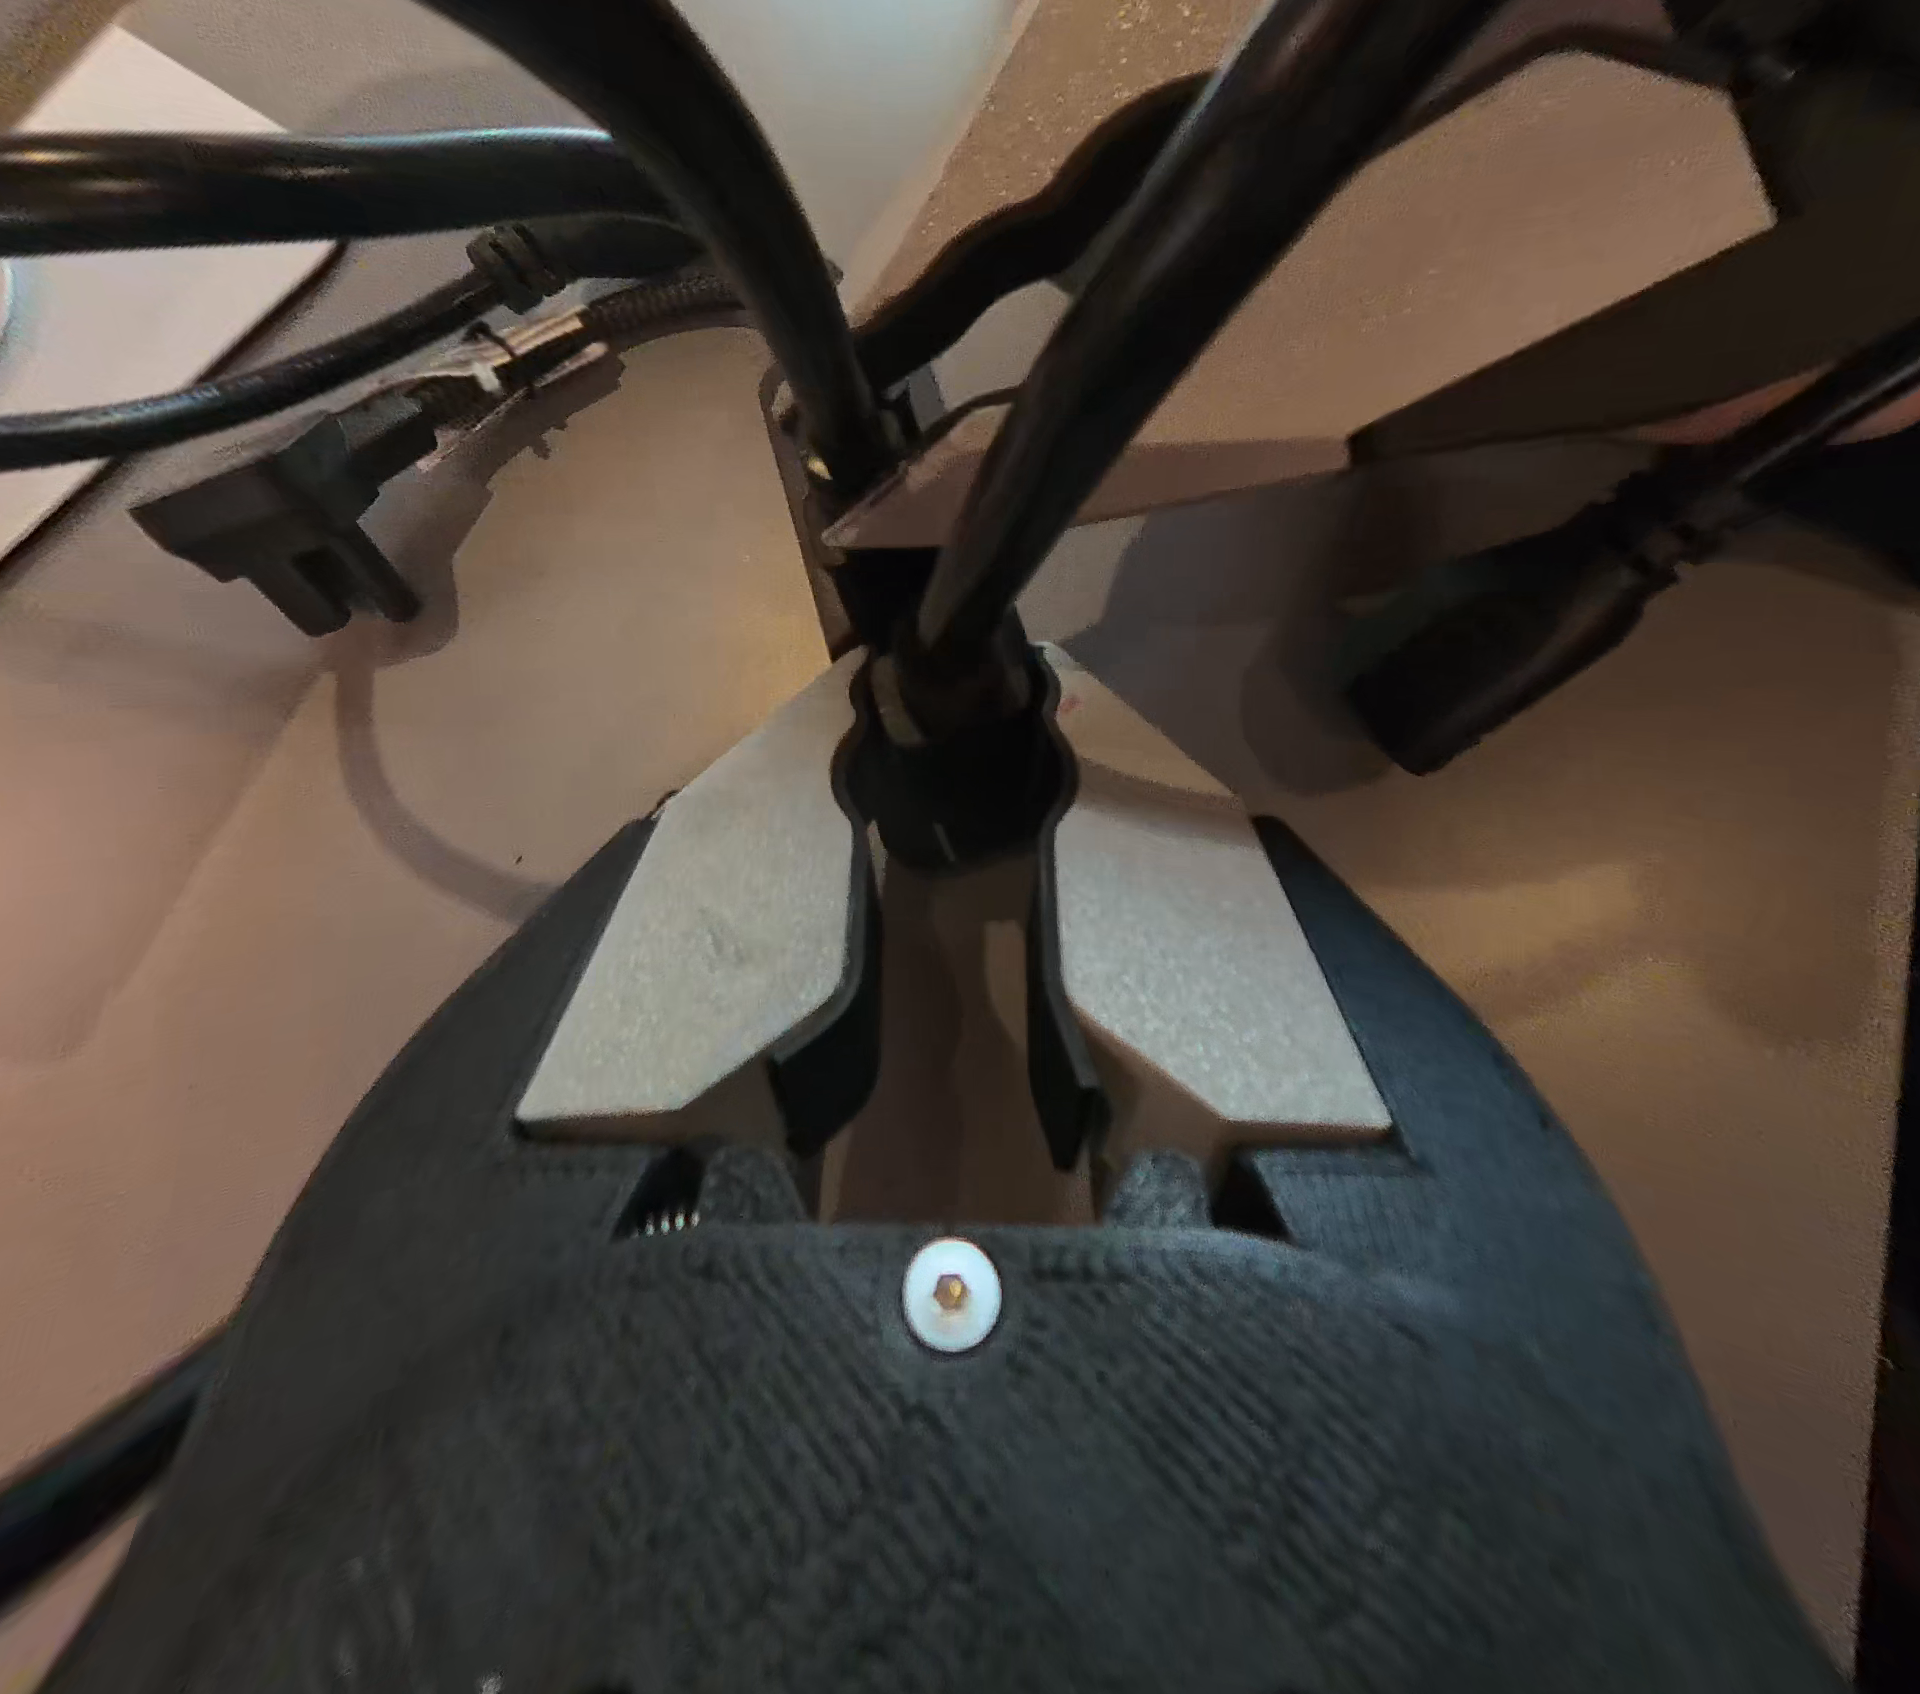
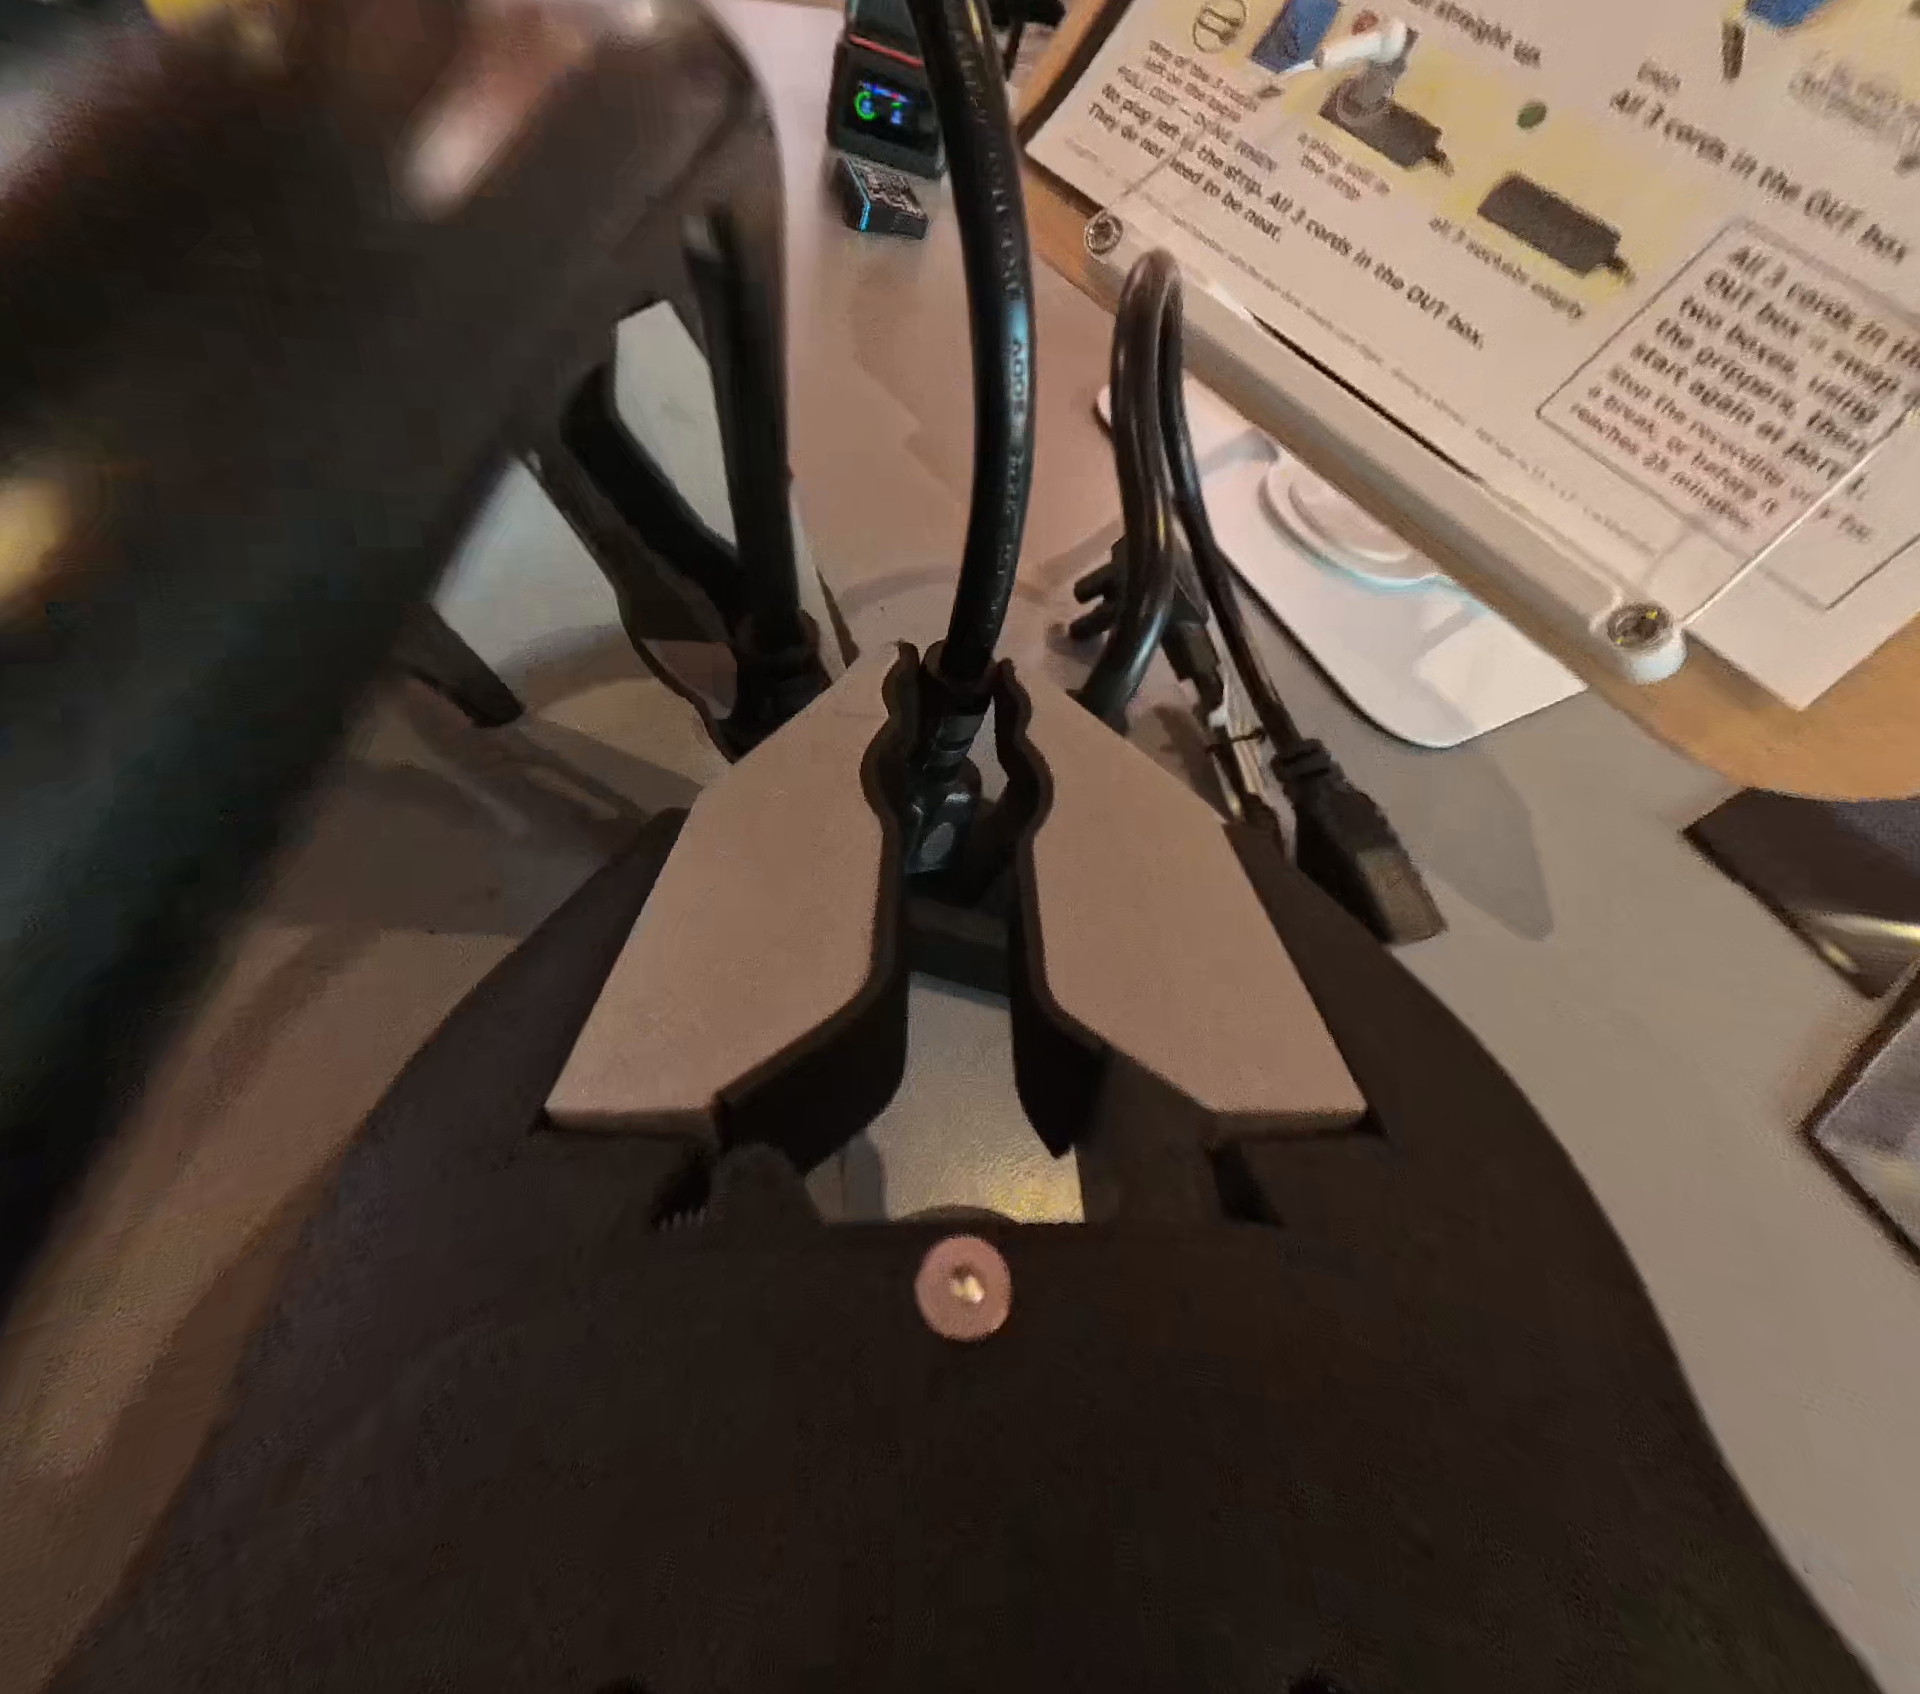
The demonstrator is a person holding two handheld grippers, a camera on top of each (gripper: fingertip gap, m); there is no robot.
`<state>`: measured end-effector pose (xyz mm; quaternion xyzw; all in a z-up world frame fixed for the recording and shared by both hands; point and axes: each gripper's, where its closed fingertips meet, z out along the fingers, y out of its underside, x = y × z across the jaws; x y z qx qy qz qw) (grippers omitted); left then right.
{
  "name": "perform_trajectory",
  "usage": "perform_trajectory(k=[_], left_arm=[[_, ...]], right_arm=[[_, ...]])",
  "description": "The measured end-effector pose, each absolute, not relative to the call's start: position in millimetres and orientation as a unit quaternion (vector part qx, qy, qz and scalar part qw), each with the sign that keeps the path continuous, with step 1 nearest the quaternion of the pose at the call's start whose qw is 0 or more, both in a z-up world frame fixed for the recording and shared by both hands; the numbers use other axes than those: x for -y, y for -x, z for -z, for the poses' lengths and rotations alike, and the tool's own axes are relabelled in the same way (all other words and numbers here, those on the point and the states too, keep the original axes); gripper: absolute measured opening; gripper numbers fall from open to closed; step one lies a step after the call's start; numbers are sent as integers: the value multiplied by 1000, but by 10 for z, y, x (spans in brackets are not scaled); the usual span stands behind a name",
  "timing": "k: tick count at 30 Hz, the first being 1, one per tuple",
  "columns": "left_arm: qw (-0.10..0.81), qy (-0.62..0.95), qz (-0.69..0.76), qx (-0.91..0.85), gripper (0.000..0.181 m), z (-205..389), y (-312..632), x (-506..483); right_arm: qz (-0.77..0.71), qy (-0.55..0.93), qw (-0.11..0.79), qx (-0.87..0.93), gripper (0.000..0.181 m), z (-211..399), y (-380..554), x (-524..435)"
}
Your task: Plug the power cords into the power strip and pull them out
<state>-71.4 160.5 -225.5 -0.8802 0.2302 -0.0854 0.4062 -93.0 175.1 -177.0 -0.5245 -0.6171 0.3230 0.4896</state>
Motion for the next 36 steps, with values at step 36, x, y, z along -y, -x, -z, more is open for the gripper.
perform_trajectory(k=[36], left_arm=[[399, 884, 75, -230, 25, 2279, 718, -1633]], right_arm=[[-313, 533, 484, 620, 10, 1783, 932, -1750]])
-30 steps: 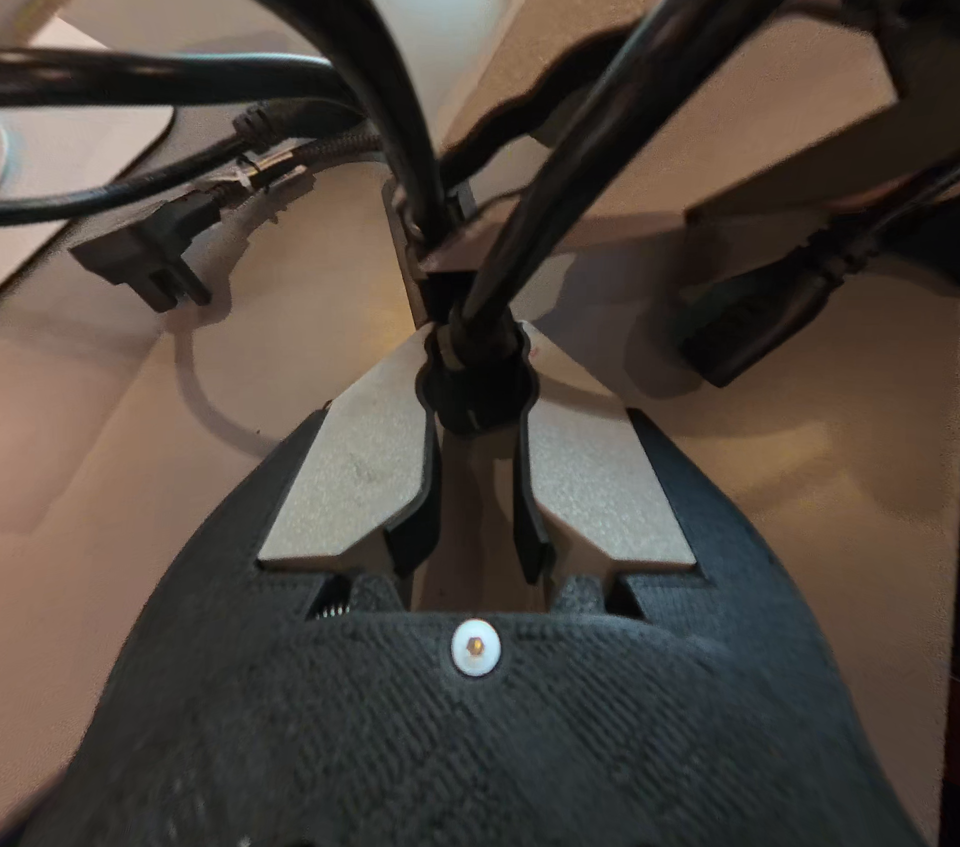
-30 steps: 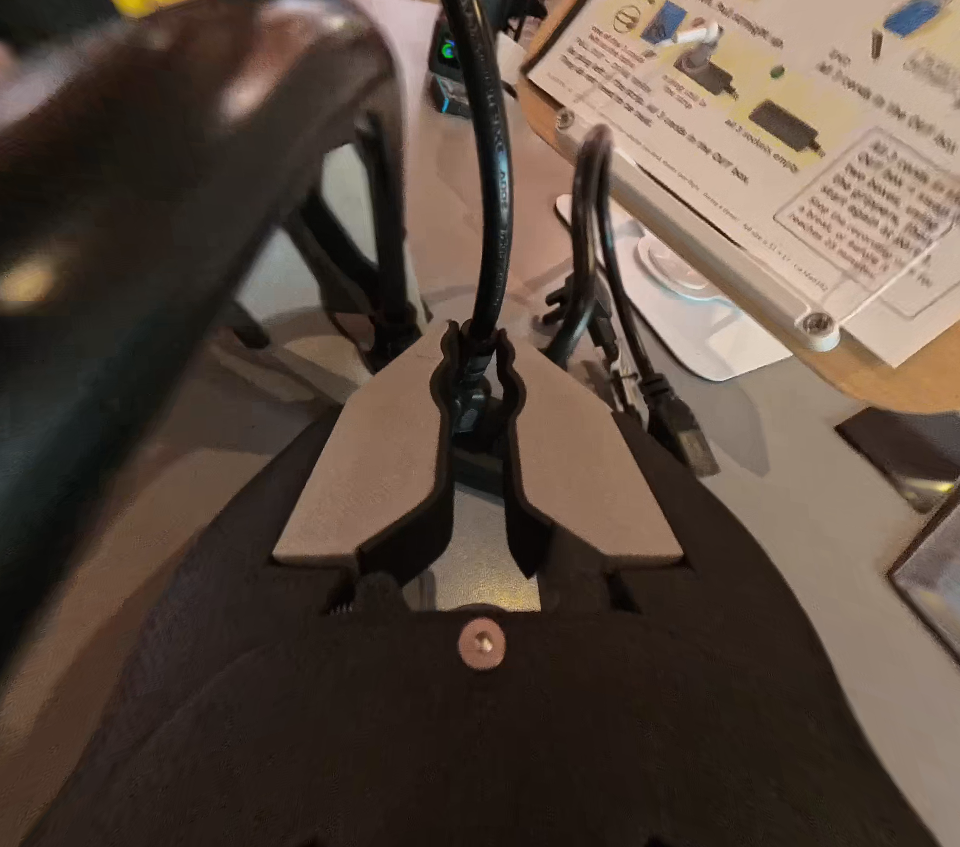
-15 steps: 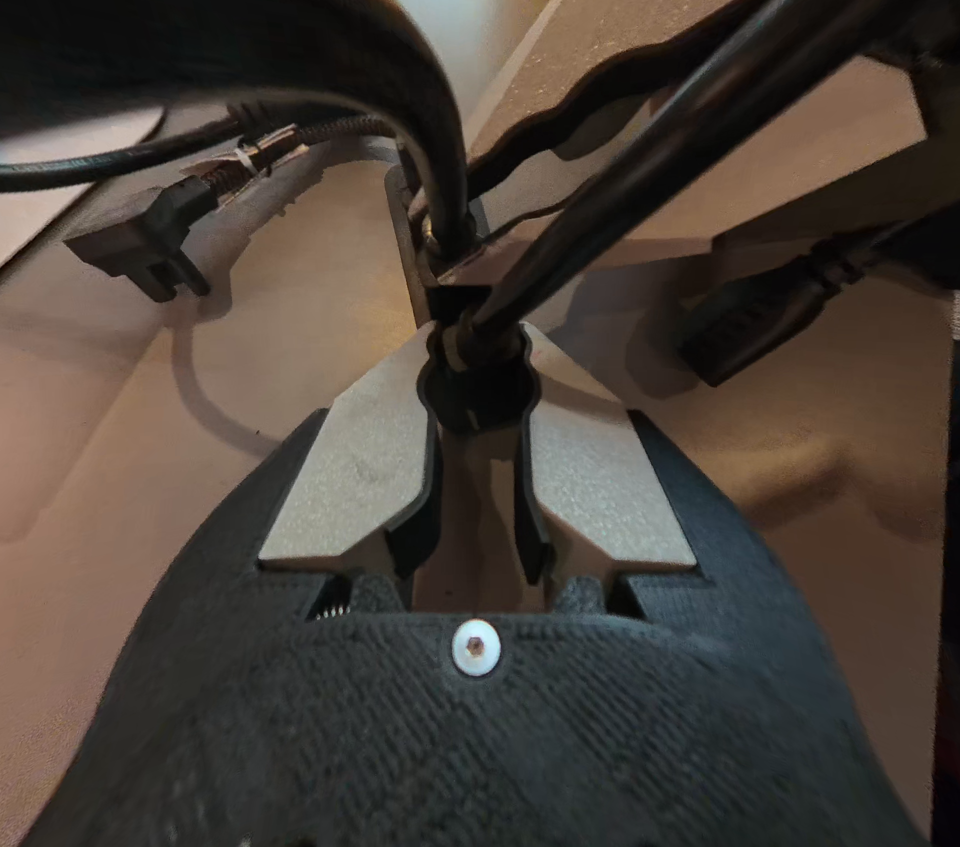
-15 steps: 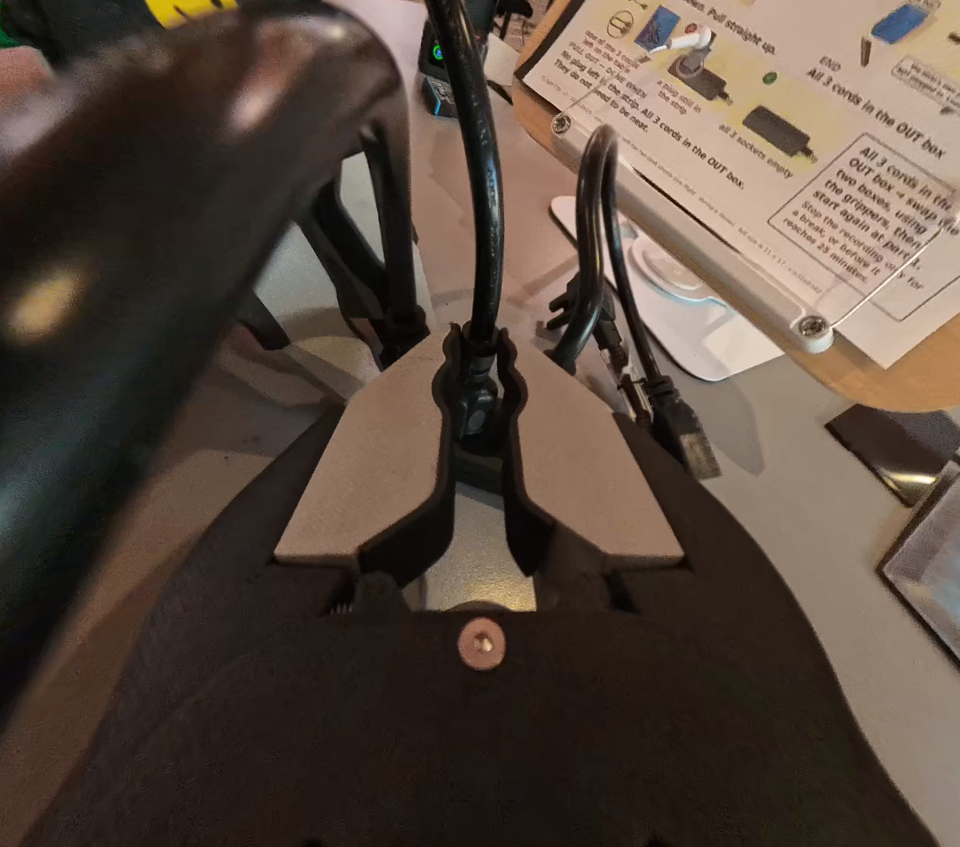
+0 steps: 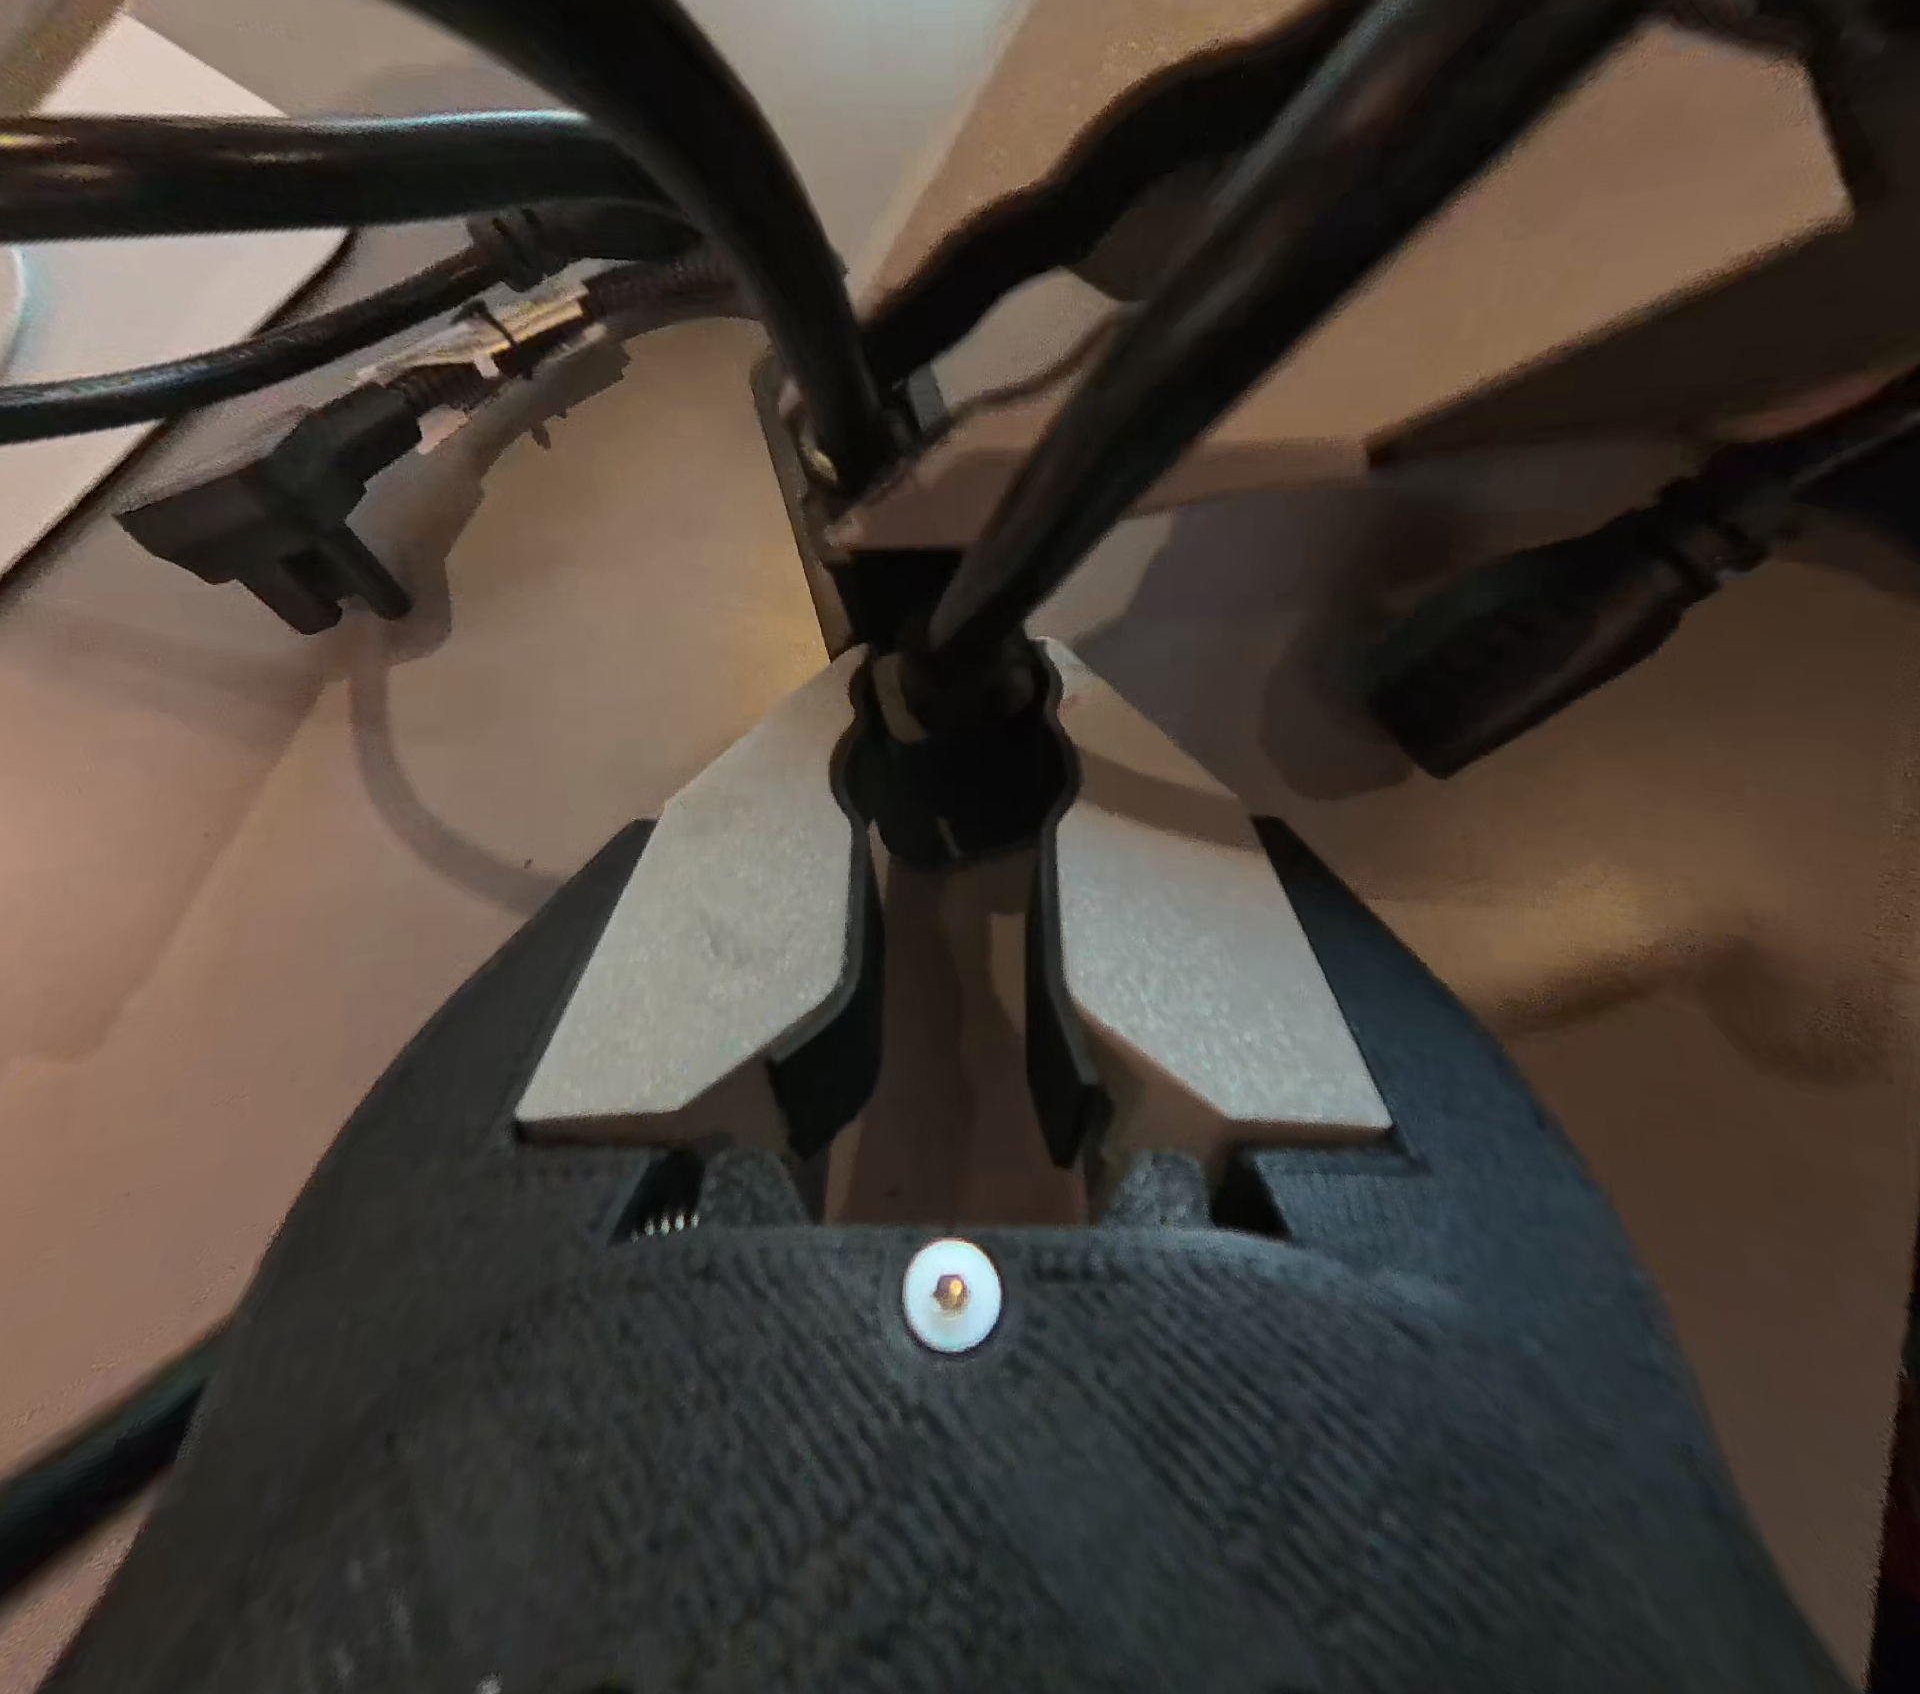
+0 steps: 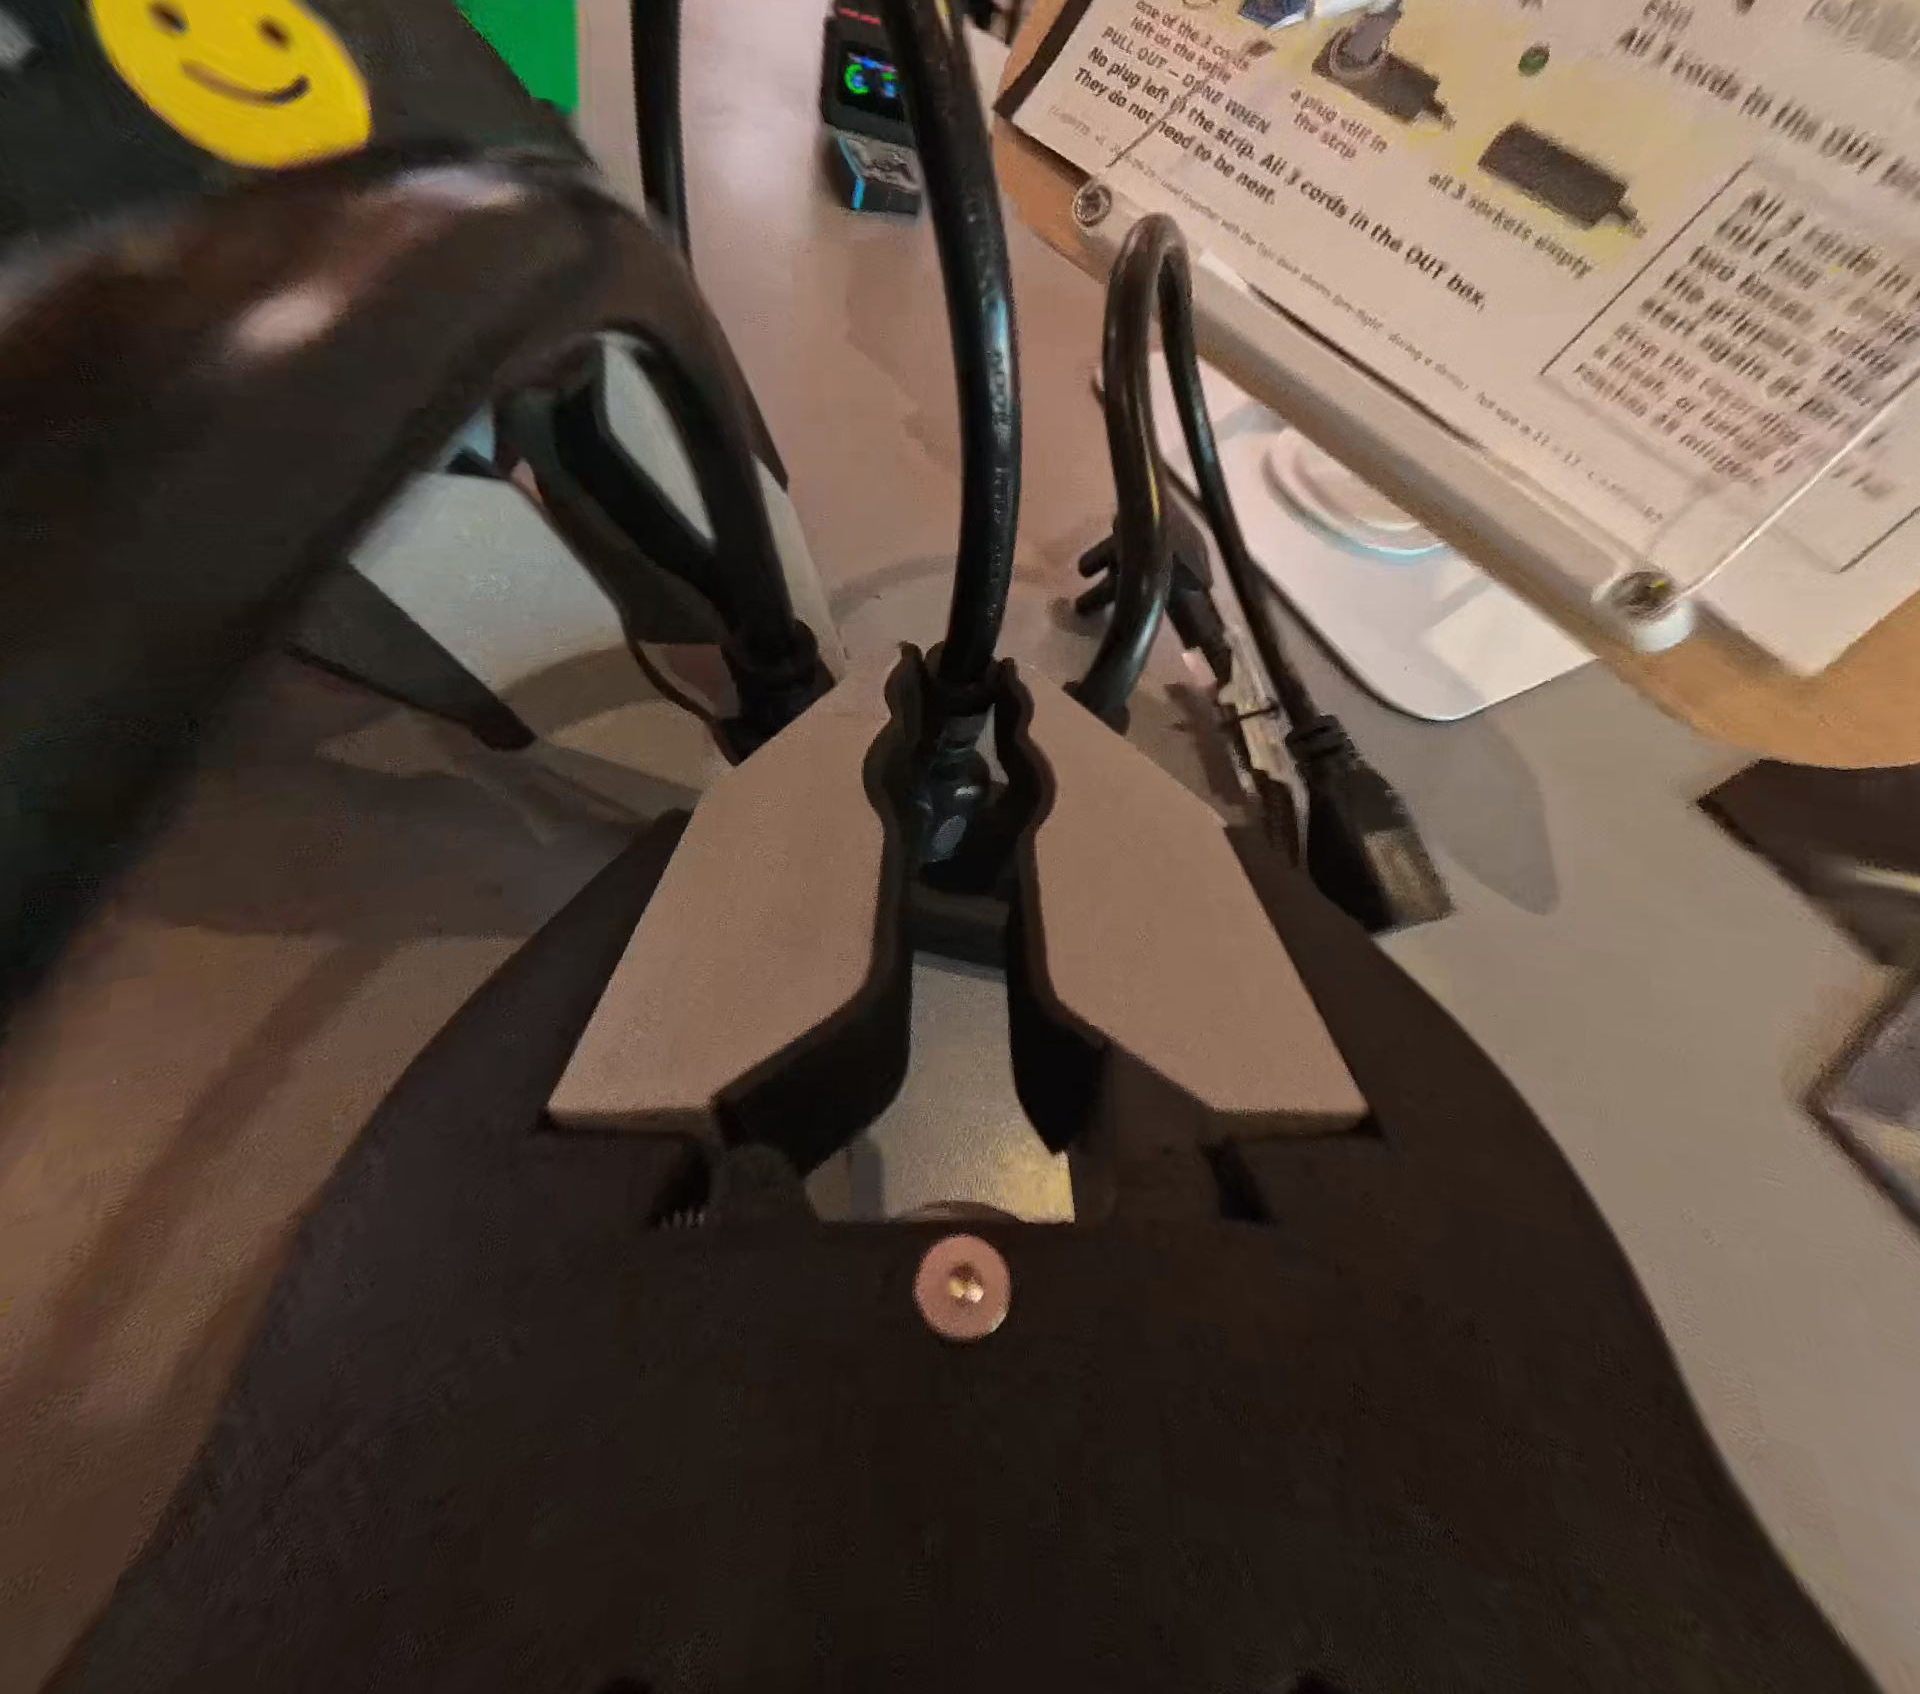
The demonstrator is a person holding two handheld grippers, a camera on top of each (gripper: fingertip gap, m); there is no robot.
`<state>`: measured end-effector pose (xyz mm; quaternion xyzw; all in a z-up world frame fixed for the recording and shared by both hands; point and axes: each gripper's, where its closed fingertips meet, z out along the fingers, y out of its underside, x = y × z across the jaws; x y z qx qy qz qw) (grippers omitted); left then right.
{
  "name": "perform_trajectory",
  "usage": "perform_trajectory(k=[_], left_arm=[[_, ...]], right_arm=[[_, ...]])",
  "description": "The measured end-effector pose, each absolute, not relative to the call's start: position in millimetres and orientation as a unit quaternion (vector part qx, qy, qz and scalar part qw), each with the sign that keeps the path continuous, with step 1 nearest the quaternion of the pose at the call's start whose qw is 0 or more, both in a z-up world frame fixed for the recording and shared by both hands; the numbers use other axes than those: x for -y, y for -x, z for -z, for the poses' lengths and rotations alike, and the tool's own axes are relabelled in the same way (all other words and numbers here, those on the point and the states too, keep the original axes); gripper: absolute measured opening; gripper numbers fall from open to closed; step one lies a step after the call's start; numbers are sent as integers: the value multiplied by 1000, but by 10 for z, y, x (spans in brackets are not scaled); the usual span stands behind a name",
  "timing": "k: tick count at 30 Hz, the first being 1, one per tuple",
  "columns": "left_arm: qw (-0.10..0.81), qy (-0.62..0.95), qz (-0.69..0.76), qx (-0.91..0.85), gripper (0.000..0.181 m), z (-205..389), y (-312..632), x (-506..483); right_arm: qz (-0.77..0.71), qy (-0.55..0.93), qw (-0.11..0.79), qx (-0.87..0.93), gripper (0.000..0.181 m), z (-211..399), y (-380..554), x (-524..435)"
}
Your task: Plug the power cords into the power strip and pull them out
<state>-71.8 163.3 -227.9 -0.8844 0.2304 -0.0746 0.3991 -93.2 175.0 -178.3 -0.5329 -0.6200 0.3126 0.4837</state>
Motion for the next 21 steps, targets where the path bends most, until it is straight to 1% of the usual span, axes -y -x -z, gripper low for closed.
perform_trajectory(k=[2, 5, 7, 9, 11, 12, 14, 15, 17, 18, 21], left_arm=[[407, 878, 86, -238, 25, 2255, 706, -1594], [406, 883, 66, -226, 26, 2268, 725, -1641], [399, 885, 70, -231, 26, 2277, 724, -1648], [412, 875, 85, -240, 25, 2249, 708, -1597], [406, 883, 61, -229, 26, 2271, 725, -1644], [403, 885, 54, -227, 26, 2271, 730, -1679], [401, 883, 74, -233, 25, 2261, 732, -1625], [409, 878, 85, -236, 25, 2246, 733, -1581], [404, 883, 68, -228, 25, 2269, 745, -1594], [405, 885, 55, -223, 25, 2268, 758, -1639], [405, 883, 74, -226, 25, 2252, 755, -1615]], right_arm=[[-293, 499, 504, 641, 10, 1759, 920, -1654], [-338, 522, 461, 633, 11, 1790, 935, -1798], [-289, 526, 492, 631, 10, 1780, 946, -1743], [-291, 492, 504, 648, 11, 1758, 918, -1654], [-344, 518, 452, 639, 11, 1802, 926, -1796], [-344, 532, 448, 631, 11, 1800, 941, -1823], [-293, 515, 490, 639, 11, 1780, 951, -1697], [-300, 498, 495, 646, 11, 1766, 944, -1642], [-349, 505, 448, 650, 12, 1802, 947, -1723], [-350, 512, 447, 645, 11, 1797, 960, -1793], [-299, 508, 486, 645, 11, 1772, 972, -1688]])
